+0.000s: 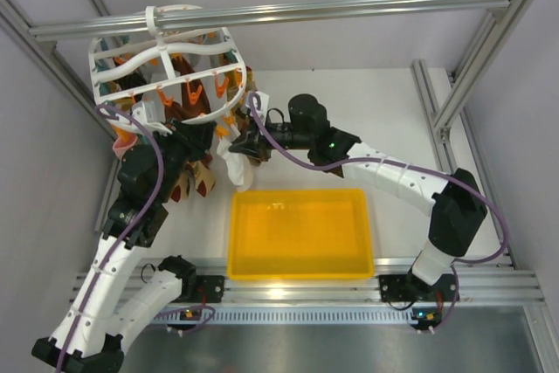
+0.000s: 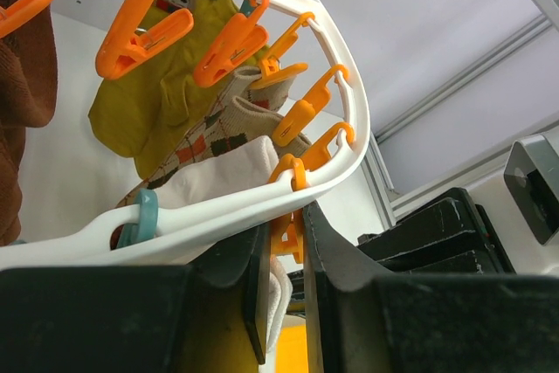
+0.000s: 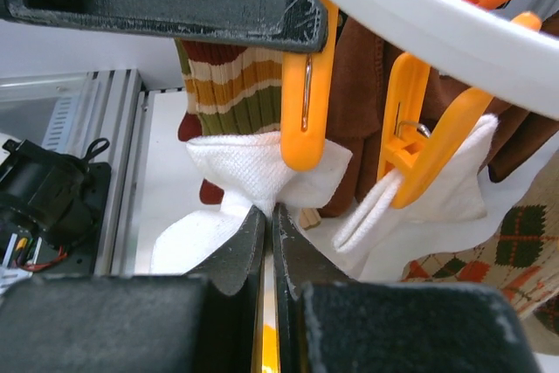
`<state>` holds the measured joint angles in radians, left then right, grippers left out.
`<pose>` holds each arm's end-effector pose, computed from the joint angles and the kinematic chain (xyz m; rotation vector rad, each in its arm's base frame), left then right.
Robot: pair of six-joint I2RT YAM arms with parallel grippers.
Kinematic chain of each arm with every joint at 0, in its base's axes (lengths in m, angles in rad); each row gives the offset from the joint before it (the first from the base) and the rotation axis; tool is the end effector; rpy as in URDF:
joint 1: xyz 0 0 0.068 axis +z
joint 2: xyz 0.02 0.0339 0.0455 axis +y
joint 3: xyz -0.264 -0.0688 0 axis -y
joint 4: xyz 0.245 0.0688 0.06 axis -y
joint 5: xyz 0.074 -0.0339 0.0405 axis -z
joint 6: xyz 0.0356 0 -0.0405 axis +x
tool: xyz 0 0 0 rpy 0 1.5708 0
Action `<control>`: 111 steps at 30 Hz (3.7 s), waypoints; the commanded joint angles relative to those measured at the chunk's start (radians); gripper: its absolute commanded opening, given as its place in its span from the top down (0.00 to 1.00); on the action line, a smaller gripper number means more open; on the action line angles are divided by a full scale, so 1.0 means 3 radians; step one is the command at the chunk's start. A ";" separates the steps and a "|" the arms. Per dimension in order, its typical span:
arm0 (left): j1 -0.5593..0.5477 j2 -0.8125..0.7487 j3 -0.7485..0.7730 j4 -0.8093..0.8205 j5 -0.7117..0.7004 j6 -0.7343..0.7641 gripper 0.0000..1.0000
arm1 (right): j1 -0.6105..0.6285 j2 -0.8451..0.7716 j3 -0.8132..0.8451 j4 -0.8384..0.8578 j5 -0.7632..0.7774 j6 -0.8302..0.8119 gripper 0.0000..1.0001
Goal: Clip the socks to the hanger
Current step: Clamp the sock onto the hanger, then rotate the hanger at the clothesline, then reset both arms
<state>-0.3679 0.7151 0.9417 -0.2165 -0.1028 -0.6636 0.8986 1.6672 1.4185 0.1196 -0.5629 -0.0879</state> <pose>0.1463 -0.0525 0.4012 -0.3191 1.5758 -0.7281 0.2348 0.3255 0.3607 -1.2167 1.3271 1.0682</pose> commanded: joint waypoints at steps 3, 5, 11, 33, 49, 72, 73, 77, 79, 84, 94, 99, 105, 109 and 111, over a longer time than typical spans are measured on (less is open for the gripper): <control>0.0035 -0.0016 -0.0030 0.0144 -0.0061 0.0049 1.00 | -0.0045 0.0047 0.0206 0.0230 -0.0067 0.0053 1.00; 0.0035 -0.0021 -0.0030 0.0139 -0.0066 0.0054 1.00 | -0.0060 0.0062 0.0221 0.0230 -0.0072 0.0063 1.00; 0.0035 -0.0026 -0.0010 0.0113 -0.0092 0.0100 1.00 | -0.0121 0.0031 0.0211 0.0200 -0.0062 0.0053 1.00; 0.0035 0.0004 -0.0030 0.0149 -0.0020 0.0070 1.00 | -0.0132 0.0057 0.0282 0.0205 -0.0123 0.0099 1.00; 0.0035 -0.0001 -0.0061 0.0139 0.0026 0.0029 1.00 | -0.0091 0.0139 0.0482 0.0210 -0.0159 0.0170 1.00; 0.0035 -0.0251 -0.0066 -0.0009 0.0158 0.0223 0.34 | -0.0127 0.0195 0.0584 0.0113 -0.0133 0.0170 1.00; 0.0035 -0.0277 -0.0071 -0.0030 0.0179 0.0248 0.32 | -0.0132 0.0195 0.0594 0.0097 -0.0133 0.0170 1.00; 0.0035 -0.0435 -0.0193 -0.0086 0.0327 0.0315 0.22 | -0.0193 0.0195 0.0610 0.0046 -0.0092 0.0191 1.00; 0.0035 -0.0532 -0.0301 -0.0076 0.0551 0.0371 0.15 | -0.0234 0.0190 0.0600 0.0026 -0.0062 0.0252 1.00; 0.0035 -0.0721 -0.0505 -0.0096 0.0909 0.0596 0.03 | -0.0387 0.0154 0.0564 -0.0041 0.0005 0.0333 1.00; 0.0035 -0.0313 -0.0092 -0.1282 0.1391 0.1530 0.02 | -0.0750 -0.0060 0.0242 -0.0163 0.0148 0.0329 1.00; 0.0035 -0.0011 0.0210 -0.1906 0.1361 0.2048 0.02 | -0.0929 -0.0346 0.0017 -0.0342 0.0153 0.0192 0.87; 0.0030 -0.0128 0.0327 -0.2172 0.1391 0.2334 0.02 | -0.1118 -0.0959 -0.0484 -0.0588 0.0184 0.0053 0.46; 0.0050 -0.0231 0.0455 -0.2336 0.1289 0.2579 0.02 | -0.1241 -0.1440 -0.0887 -0.0772 0.0250 -0.0019 0.27; 0.0122 -0.0297 0.0532 -0.2372 0.1121 0.2646 0.02 | -0.1277 -0.1715 -0.0990 -0.0930 0.0281 -0.0065 0.11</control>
<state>-0.3538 0.6598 1.0355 -0.8917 0.2878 0.0517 0.5373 1.2736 1.1488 -0.1074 -0.4934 -0.0715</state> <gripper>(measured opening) 0.980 0.854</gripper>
